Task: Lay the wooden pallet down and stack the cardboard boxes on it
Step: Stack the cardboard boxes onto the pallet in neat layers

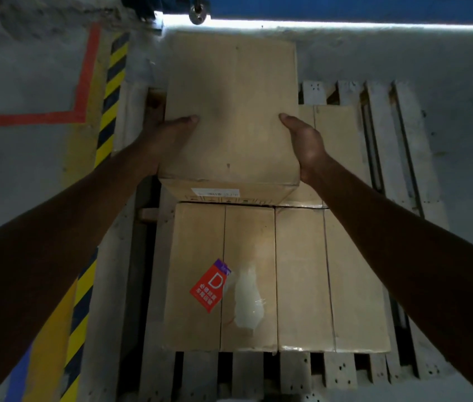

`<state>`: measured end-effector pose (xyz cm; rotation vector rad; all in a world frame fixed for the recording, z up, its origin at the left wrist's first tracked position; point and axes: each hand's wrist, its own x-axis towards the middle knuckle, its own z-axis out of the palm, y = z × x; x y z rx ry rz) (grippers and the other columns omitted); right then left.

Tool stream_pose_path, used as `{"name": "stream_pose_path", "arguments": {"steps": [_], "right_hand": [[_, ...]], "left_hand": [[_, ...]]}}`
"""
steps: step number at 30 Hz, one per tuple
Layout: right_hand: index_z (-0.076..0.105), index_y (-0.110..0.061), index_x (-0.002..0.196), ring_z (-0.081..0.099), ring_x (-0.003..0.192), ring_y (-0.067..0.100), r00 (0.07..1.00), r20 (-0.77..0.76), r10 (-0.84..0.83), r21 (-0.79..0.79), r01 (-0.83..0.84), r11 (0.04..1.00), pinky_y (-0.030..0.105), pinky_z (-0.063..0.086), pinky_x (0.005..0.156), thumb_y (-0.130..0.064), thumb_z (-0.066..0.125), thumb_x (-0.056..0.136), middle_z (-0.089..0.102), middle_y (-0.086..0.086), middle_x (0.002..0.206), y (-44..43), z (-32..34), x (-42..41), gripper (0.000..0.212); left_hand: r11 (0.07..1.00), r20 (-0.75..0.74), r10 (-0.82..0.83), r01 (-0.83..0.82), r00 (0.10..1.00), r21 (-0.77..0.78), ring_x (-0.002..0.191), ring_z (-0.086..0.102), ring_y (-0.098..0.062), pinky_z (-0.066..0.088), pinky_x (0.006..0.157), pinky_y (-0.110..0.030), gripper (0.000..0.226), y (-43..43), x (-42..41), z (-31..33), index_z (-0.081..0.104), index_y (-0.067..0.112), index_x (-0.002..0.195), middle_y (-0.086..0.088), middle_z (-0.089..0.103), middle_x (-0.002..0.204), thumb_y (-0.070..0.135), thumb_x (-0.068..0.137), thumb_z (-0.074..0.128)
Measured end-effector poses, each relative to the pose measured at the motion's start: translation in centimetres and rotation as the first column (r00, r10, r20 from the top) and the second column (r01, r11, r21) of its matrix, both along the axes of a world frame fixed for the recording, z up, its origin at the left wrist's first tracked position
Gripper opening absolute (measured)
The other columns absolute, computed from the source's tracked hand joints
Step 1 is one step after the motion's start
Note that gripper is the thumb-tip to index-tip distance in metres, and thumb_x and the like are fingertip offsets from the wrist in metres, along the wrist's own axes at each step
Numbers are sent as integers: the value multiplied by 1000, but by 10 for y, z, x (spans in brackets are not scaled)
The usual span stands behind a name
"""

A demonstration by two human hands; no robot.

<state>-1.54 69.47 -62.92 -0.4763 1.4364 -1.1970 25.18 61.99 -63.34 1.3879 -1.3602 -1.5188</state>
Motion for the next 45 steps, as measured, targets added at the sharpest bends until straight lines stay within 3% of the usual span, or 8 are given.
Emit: {"name": "stream_pose_path", "arguments": {"steps": [10, 14, 17, 25, 32, 38, 40, 45], "right_hand": [[71, -11, 115, 72, 101, 30, 998, -59, 10, 28, -8, 1000, 52, 55, 96, -39, 69, 86, 76, 11, 107, -5, -11, 1, 40], [72, -11, 112, 73, 98, 28, 996, -94, 9, 33, -6, 999, 51, 56, 94, -39, 70, 87, 77, 9, 104, -6, -9, 1, 37], [72, -12, 114, 74, 96, 26, 990, -139, -7, 41, 13, 999, 48, 58, 90, -47, 71, 87, 76, 8, 104, -6, -7, 3, 44], [73, -21, 98, 74, 91, 19, 972, -232, 22, 49, -11, 999, 39, 61, 83, -54, 63, 92, 77, 3, 98, -4, 0, 4, 35], [69, -28, 89, 70, 93, 17, 965, -262, -31, 56, 48, 997, 35, 59, 83, -55, 63, 91, 73, -2, 97, -2, 4, 9, 27], [73, -18, 92, 69, 95, 22, 933, -360, -29, 94, 67, 993, 38, 57, 86, -62, 59, 90, 74, 6, 97, -2, 10, 12, 46], [73, -7, 94, 68, 94, 26, 904, -428, -2, 120, 59, 991, 38, 54, 85, -66, 54, 90, 73, 12, 96, 0, 18, 13, 62], [59, -23, 81, 63, 95, 28, 901, -434, 5, 151, 67, 986, 50, 55, 91, -59, 43, 98, 64, 8, 93, 21, 54, 15, 44]], "left_hand": [[999, 6, -8, 7, 1000, 35, 90, 66, 7, 52, 67, -10, 52, -9, 3, -8, 52, 26, 132, 16, 64, 109, 32, 86, 75], [998, -38, -23, 25, 999, 50, 117, 64, -21, 54, 95, -39, 97, -10, 8, -5, 50, 19, 142, -3, 64, 131, 57, 60, 86], [999, -29, -40, 41, 999, 29, 120, 62, -22, 51, 102, -47, 87, -8, 9, -4, 51, 20, 142, -4, 63, 133, 52, 68, 82], [1000, 12, -19, 19, 1000, 8, 116, 63, -17, 52, 100, -40, 62, -1, 4, -1, 51, 20, 141, -1, 63, 131, 36, 86, 74], [1000, 93, -23, 25, 995, -18, 119, 62, -17, 52, 101, -46, 86, 0, 10, -2, 51, 27, 141, 2, 63, 133, 65, 69, 78], [984, 355, 36, 28, 934, -175, 111, 59, -5, 48, 84, -11, 60, 8, -1, 8, 52, 20, 140, 7, 59, 132, 46, 88, 70], [978, 435, 87, 7, 896, -209, 120, 57, -16, 45, 86, -18, 62, 10, -6, 13, 51, 16, 140, -2, 59, 136, 46, 88, 69], [981, 563, 94, 19, 821, -191, 128, 53, -28, 43, 94, -29, 84, 26, -17, 44, 46, 10, 140, -10, 55, 140, 58, 76, 74]]}}
